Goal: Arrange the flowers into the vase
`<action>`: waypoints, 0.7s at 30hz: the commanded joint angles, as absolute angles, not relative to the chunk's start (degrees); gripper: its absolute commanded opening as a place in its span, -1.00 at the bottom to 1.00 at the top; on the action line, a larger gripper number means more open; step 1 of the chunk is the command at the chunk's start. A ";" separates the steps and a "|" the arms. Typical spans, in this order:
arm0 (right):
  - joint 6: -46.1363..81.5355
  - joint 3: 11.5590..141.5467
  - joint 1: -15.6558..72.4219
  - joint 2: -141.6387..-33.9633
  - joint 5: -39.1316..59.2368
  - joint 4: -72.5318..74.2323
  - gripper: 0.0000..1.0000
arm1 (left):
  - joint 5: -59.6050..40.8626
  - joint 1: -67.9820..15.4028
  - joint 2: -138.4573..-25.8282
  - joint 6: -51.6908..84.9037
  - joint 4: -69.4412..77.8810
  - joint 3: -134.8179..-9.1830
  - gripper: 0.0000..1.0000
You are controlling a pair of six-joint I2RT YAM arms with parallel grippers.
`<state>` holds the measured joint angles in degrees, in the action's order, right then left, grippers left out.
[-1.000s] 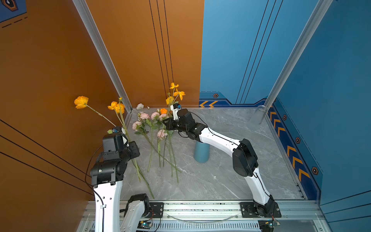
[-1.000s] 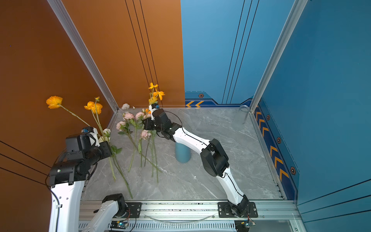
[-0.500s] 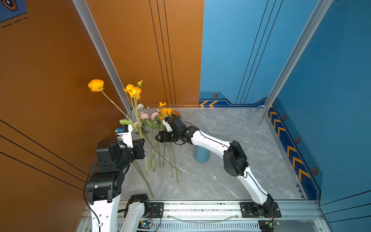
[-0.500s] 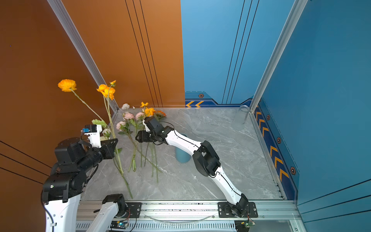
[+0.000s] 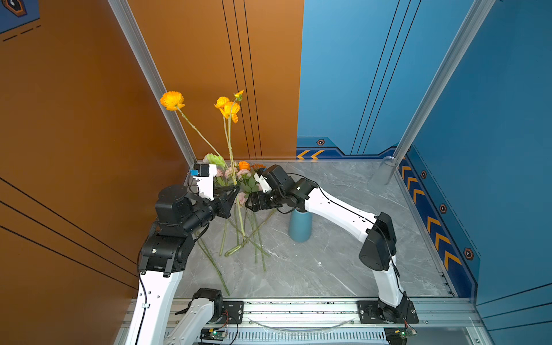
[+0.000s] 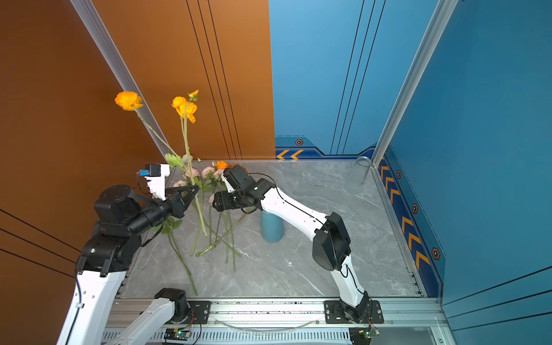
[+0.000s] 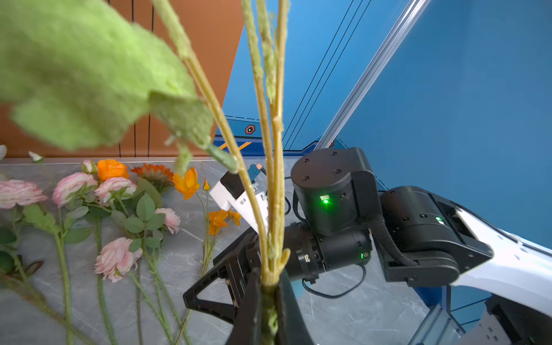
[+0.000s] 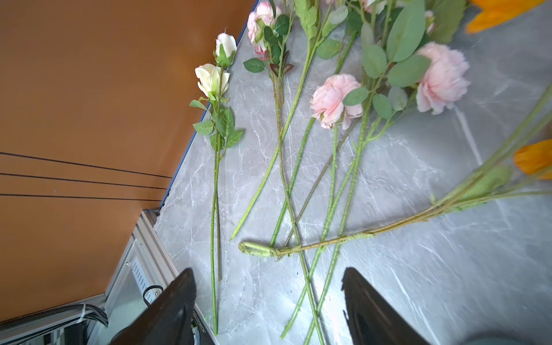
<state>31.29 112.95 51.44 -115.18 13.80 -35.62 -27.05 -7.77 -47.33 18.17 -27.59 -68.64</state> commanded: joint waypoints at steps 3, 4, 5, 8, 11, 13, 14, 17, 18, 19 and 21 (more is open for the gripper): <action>28.30 104.09 50.45 -101.87 4.22 -38.35 0.55 | -22.80 -12.02 -48.05 19.86 -16.85 -67.84 -1.00; 27.84 101.36 50.16 -98.97 2.15 -38.39 0.56 | -21.20 -13.23 -48.08 19.78 -13.05 -66.08 -1.00; 27.62 98.85 49.81 -96.00 0.27 -38.34 0.57 | -19.07 -14.42 -48.20 20.09 -8.42 -64.40 -1.00; 26.98 90.93 47.78 -85.33 -4.04 -37.74 0.64 | -13.85 -18.98 -49.32 21.49 2.90 -61.28 -1.00; 24.57 81.56 46.78 -73.48 -6.16 -33.86 0.77 | -8.34 -26.00 -53.11 19.04 8.48 -60.83 -1.00; 23.21 75.31 47.19 -65.67 -6.90 -31.92 0.97 | -5.25 -31.05 -57.38 16.67 10.07 -61.89 -1.00; 22.63 72.68 47.72 -62.54 -7.34 -31.47 1.00 | -4.15 -33.28 -59.07 15.61 11.52 -62.07 -1.00; 22.48 64.92 49.36 -52.41 -9.71 -30.94 1.00 | 0.83 -39.49 -63.21 12.28 17.73 -62.54 -1.00; 22.74 62.73 49.76 -49.58 -9.45 -30.89 1.00 | 2.08 -40.82 -64.59 11.29 18.19 -63.56 -1.00; 22.76 60.52 50.12 -46.77 -8.86 -30.57 1.00 | 2.47 -41.49 -66.04 10.71 18.24 -64.46 -1.00; 22.72 56.48 51.17 -42.55 -8.01 -29.55 1.00 | 2.05 -42.00 -68.61 10.67 19.44 -65.15 -1.00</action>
<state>23.90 60.99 50.19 -45.65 -6.55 -31.24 -2.35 -41.39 -67.31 13.65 12.73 -62.15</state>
